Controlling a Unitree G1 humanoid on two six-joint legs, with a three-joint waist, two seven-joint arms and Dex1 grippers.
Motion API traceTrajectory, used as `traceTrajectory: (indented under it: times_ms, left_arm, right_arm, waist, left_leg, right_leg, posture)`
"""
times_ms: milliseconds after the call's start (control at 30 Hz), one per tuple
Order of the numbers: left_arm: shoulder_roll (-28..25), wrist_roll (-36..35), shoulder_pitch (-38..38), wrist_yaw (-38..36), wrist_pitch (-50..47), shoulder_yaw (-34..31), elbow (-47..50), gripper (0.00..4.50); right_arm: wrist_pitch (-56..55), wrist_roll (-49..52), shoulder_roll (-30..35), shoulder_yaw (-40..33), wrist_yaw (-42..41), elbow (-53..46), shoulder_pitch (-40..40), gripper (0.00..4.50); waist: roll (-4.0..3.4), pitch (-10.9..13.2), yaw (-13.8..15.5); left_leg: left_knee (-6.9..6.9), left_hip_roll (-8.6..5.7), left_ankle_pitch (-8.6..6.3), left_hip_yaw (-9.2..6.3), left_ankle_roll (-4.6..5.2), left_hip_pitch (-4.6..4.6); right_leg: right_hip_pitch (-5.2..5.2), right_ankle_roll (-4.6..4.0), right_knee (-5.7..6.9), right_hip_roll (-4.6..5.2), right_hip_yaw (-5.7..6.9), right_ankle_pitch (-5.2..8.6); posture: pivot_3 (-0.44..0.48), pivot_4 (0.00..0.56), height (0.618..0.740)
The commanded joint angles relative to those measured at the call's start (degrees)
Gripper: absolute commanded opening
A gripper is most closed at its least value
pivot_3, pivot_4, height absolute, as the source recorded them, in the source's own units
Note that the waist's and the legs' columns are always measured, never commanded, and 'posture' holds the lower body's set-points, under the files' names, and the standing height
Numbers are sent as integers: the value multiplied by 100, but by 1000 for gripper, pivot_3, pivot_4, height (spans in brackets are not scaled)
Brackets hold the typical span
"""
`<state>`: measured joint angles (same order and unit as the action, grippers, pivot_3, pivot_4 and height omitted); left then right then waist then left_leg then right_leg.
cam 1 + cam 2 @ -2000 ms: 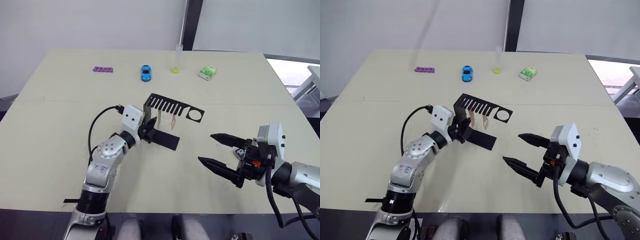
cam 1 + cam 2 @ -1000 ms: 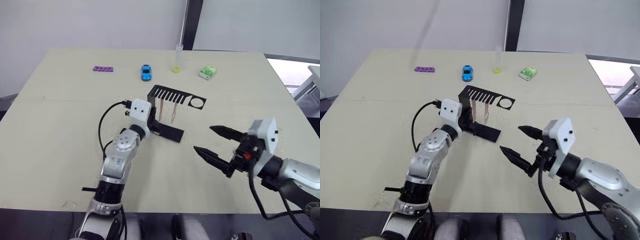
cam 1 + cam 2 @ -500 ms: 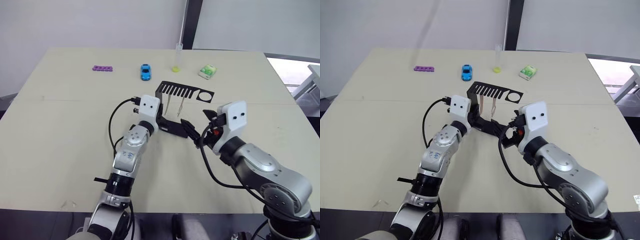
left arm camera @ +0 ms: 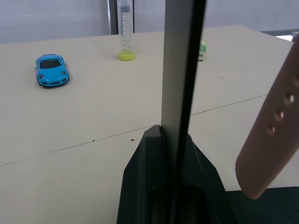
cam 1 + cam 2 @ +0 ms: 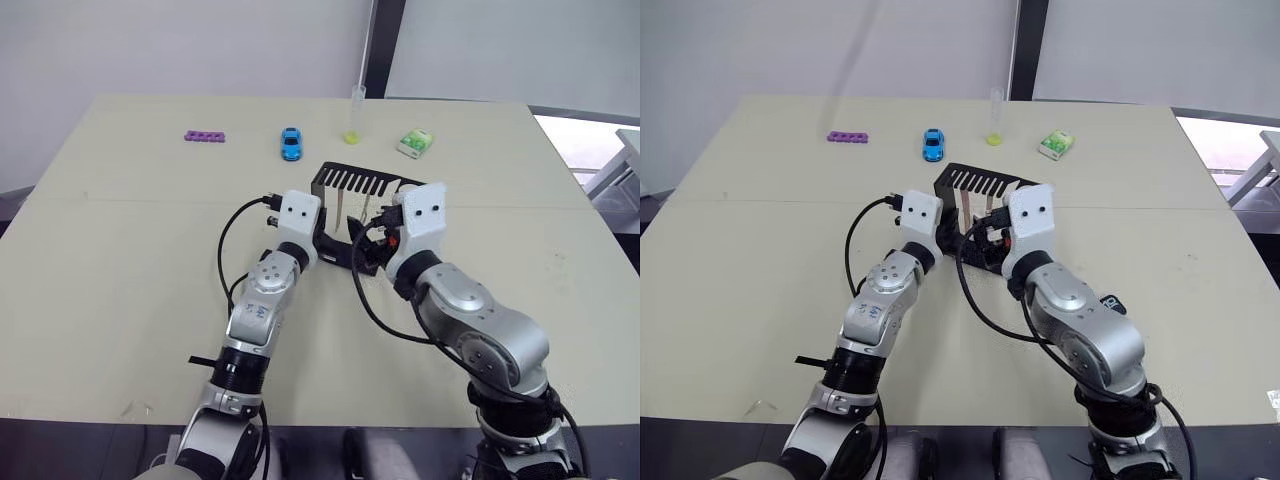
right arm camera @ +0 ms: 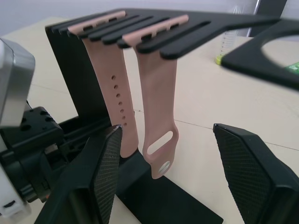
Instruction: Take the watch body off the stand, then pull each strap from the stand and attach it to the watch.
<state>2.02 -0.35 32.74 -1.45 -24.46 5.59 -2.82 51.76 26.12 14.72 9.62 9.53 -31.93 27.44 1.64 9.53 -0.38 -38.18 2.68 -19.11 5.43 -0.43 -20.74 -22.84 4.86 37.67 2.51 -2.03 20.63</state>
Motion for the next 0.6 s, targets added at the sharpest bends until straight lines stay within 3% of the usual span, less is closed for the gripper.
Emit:
traceTrajectory:
  times_ms: [33, 100, 233, 267, 600]
  left_arm:
    - [85, 31, 54, 13, 105, 50, 160, 0]
    - [92, 31, 57, 7, 106, 62, 157, 0]
    - [102, 31, 57, 4, 95, 71, 151, 0]
    - [101, 32, 63, 3, 98, 68, 139, 0]
    - [89, 39, 43, -25, 93, 88, 118, 0]
  right_arm:
    - [-189, -290, -71, 27, -177, -34, 134, 2932]
    - [-243, -412, -122, 43, -228, -4, 151, 2289]
    - [-350, -667, -166, 92, -364, 14, 171, 231]
    - [-381, -726, -160, 103, -406, 13, 169, 41]
    - [-629, -1346, 179, 339, -922, -334, 25, 41]
  waist:
    - [0, 0, -3]
    - [0, 0, -4]
    - [0, 0, -4]
    - [0, 0, -5]
    - [0, 0, -5]
  left_leg:
    - [0, 0, 0, 0, 0, 0]
    - [1, 0, 0, -1, 0, 0]
    - [1, 0, 0, -1, 0, -1]
    - [1, 0, 0, -1, 0, -1]
    - [1, 0, 0, -2, 0, -1]
  right_leg:
    - [0, 0, 1, 0, 0, 0]
    - [-1, 0, 1, 0, 1, 0]
    - [-1, 0, 0, 0, 2, 0]
    - [-1, 0, 1, 0, 2, 0]
    - [-1, 0, -1, 0, 3, 0]
  posture:
    - [0, 150, 740]
    - [0, 150, 740]
    - [0, 150, 740]
    - [0, 150, 740]
    - [0, 150, 740]
